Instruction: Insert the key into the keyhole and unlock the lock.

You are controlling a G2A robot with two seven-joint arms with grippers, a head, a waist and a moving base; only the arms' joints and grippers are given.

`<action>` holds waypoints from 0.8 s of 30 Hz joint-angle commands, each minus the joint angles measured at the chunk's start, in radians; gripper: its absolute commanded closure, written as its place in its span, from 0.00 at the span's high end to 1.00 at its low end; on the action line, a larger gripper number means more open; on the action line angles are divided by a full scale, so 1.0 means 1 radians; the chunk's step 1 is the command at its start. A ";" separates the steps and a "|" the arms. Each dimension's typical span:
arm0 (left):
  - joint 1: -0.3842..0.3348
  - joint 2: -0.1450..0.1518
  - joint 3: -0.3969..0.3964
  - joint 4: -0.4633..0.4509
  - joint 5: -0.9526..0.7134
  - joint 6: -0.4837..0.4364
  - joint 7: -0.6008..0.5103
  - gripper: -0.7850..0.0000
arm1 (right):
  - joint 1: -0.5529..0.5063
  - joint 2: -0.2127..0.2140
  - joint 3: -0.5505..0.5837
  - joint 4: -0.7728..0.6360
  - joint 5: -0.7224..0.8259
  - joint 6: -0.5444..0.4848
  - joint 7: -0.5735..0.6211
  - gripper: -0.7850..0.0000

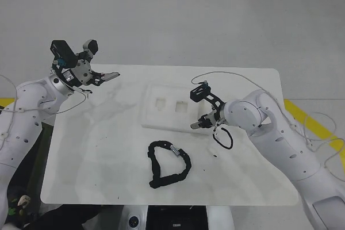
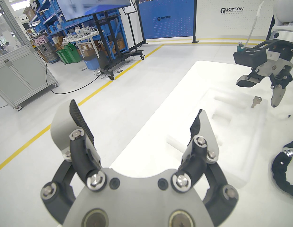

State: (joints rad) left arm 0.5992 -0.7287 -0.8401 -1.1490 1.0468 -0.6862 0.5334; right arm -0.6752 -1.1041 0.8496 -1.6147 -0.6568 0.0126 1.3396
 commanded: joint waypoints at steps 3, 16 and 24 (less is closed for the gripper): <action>0.000 0.000 0.000 0.000 0.000 0.000 0.000 1.00 | 0.005 -0.004 -0.012 0.009 0.003 -0.004 0.018 0.49; 0.000 0.000 0.000 0.000 0.000 0.000 0.000 1.00 | 0.017 -0.012 -0.026 0.045 -0.011 0.004 0.034 0.40; 0.000 0.000 0.000 0.000 0.000 0.000 0.000 1.00 | 0.016 -0.012 -0.018 0.038 -0.019 0.006 0.042 0.28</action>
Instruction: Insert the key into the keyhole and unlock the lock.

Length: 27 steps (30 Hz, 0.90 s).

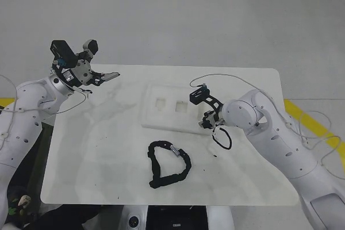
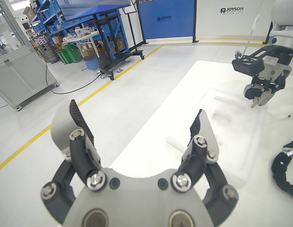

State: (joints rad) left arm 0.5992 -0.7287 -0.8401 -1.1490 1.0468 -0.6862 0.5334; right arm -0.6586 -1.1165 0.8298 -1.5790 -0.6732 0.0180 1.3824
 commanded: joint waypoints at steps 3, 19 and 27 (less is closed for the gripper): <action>0.000 0.000 0.000 0.000 0.000 0.000 0.000 1.00 | -0.006 0.000 0.003 0.010 -0.005 -0.001 -0.006 0.25; 0.000 0.000 0.000 0.000 0.000 0.000 0.000 1.00 | -0.002 -0.003 0.001 0.009 -0.045 -0.003 0.002 0.00; 0.000 0.000 0.000 0.000 0.000 0.000 0.000 1.00 | 0.010 -0.004 -0.021 -0.024 -0.176 0.013 0.028 0.00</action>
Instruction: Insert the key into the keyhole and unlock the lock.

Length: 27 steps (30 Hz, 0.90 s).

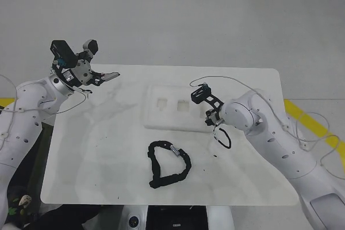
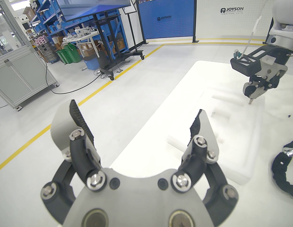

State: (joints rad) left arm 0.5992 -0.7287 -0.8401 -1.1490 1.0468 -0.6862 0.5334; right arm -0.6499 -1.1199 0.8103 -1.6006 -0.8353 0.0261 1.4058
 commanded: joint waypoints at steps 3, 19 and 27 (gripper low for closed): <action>0.000 0.000 0.000 0.000 0.000 0.000 0.000 1.00 | 0.007 -0.001 -0.001 -0.005 -0.039 0.009 0.018 0.00; 0.000 0.000 0.000 0.000 0.000 0.000 0.000 1.00 | -0.040 0.023 0.169 -0.152 0.096 -0.066 -0.017 0.00; 0.000 0.000 0.000 0.000 0.000 0.000 0.000 1.00 | -0.151 0.050 0.362 -0.141 0.379 -0.255 -0.173 0.00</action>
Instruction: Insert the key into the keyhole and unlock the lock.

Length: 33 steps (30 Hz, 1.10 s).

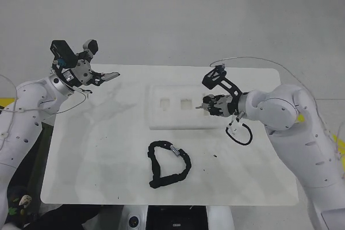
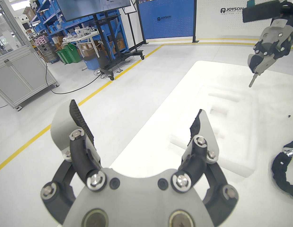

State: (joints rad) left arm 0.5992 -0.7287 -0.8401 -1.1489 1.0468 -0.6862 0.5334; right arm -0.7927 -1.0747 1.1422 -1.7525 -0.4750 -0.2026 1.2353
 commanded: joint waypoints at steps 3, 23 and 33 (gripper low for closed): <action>0.000 0.000 0.000 0.000 0.000 0.000 0.000 1.00 | -0.043 0.018 0.098 0.019 0.069 -0.076 -0.017 0.00; 0.000 0.000 0.000 0.000 0.000 0.000 0.000 1.00 | -0.161 0.060 0.276 0.019 0.277 -0.263 -0.045 0.00; 0.014 -0.003 0.002 -0.092 0.038 -0.048 -0.070 1.00 | -0.161 0.060 0.276 0.019 0.277 -0.263 -0.045 0.00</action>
State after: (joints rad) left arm 0.6099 -0.7310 -0.8393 -1.2238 1.0754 -0.7153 0.4727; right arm -0.9537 -1.0147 1.4184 -1.7335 -0.1981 -0.4652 1.1898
